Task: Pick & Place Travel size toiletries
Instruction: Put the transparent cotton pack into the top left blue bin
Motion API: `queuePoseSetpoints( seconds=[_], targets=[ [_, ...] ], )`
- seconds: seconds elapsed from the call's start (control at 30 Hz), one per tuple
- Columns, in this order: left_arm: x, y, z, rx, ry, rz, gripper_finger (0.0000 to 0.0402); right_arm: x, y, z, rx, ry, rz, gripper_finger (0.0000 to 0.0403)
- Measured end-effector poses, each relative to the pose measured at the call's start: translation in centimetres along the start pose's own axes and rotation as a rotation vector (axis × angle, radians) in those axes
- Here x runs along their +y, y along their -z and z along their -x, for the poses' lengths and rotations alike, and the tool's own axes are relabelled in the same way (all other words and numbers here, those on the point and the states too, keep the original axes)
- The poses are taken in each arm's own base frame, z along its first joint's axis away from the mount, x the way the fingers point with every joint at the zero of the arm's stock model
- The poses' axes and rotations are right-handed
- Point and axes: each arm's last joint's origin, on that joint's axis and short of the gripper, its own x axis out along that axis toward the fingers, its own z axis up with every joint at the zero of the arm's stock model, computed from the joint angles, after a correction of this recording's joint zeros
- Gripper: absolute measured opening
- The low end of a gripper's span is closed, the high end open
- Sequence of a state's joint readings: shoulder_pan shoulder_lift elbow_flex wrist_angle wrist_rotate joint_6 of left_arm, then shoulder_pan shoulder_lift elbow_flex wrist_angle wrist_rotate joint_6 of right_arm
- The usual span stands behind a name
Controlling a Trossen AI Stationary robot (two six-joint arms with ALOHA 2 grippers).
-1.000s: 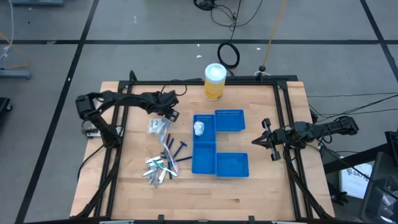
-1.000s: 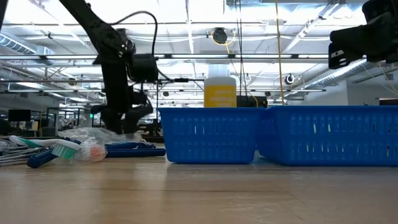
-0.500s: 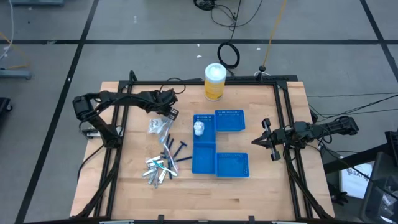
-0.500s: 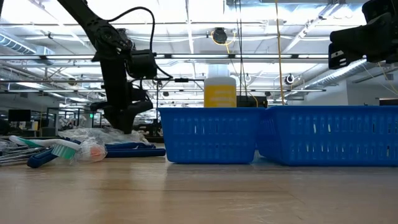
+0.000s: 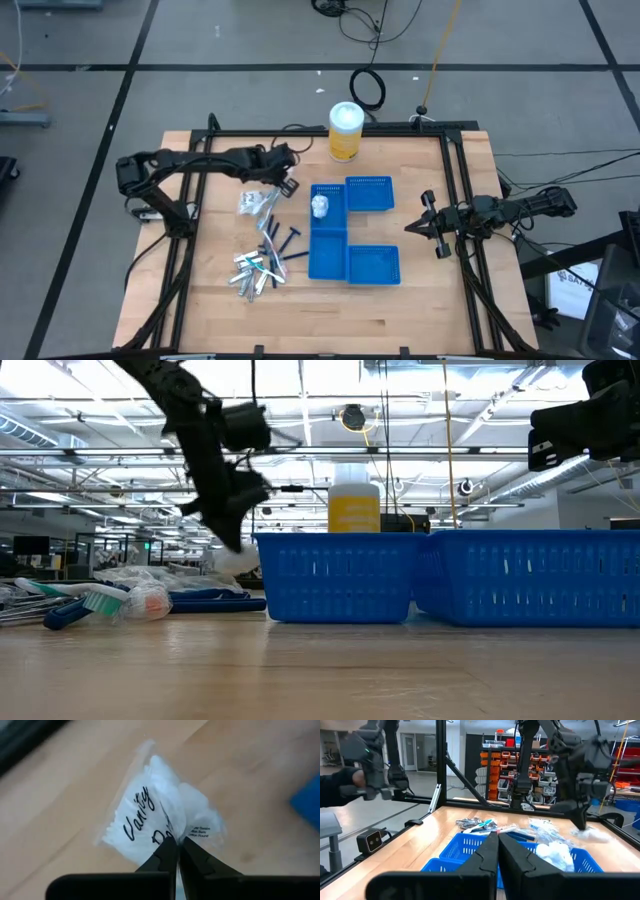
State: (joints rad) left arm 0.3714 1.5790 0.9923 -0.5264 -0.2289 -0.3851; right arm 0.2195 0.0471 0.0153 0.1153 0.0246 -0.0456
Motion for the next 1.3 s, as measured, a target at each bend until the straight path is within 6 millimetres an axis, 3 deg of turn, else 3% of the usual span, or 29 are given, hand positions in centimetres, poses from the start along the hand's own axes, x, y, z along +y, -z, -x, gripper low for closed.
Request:
queuePoseSetpoints(
  seconds=[0.27,0.5,0.67,1.07,1.3],
  targets=[
    [-5.7,-1.6,4.5,-0.150,0.147,-0.138,0.0004,0.0,0.0,0.0,-0.001,0.000,0.000,0.0004],
    [-11.3,-0.8,6.9,-0.315,0.399,-0.356,0.0005,0.0,0.0,0.0,0.000,0.000,0.000,0.0004],
    [-12.9,0.5,4.8,-0.247,0.383,-0.378,0.0006,0.0,0.0,0.0,0.000,0.000,0.000,0.0004],
    [-14.2,1.4,-1.1,-0.156,0.330,-0.332,0.0016,0.0,0.0,0.0,0.000,0.000,0.000,0.0004],
    [-14.1,1.6,-2.0,-0.126,0.314,-0.312,0.0004,0.0,0.0,0.0,0.000,0.000,0.000,0.0004]
  ],
)
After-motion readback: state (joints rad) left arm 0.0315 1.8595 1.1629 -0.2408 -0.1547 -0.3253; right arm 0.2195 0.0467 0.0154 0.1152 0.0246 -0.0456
